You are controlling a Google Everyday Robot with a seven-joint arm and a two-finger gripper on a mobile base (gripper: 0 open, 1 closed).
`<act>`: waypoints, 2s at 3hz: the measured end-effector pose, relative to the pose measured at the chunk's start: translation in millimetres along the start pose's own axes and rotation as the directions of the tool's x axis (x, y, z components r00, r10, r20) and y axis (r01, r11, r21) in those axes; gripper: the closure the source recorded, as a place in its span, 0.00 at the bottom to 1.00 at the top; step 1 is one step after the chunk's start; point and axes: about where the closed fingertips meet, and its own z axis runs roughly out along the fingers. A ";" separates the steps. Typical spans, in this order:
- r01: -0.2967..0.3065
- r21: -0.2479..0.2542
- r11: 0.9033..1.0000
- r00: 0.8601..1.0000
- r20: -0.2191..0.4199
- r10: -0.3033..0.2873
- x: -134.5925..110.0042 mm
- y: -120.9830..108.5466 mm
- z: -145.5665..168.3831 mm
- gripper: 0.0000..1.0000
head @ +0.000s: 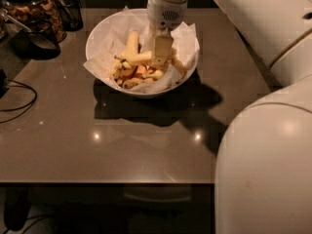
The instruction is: Pick banana from white bowl
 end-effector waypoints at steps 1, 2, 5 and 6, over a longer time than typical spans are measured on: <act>0.000 0.000 1.000 1.000 0.000 0.000 0.0 0.0 0.0 0.83; 0.000 0.000 1.000 1.000 0.000 0.000 0.0 -0.1 0.0 1.00; -0.003 0.156 0.988 1.000 -0.031 0.008 -11.9 16.4 -63.8 1.00; 0.043 0.206 0.978 0.996 -0.080 -0.026 -24.4 27.7 -92.4 1.00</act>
Offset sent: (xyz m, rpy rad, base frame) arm 0.0000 0.0000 0.0000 0.0000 0.0000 0.0000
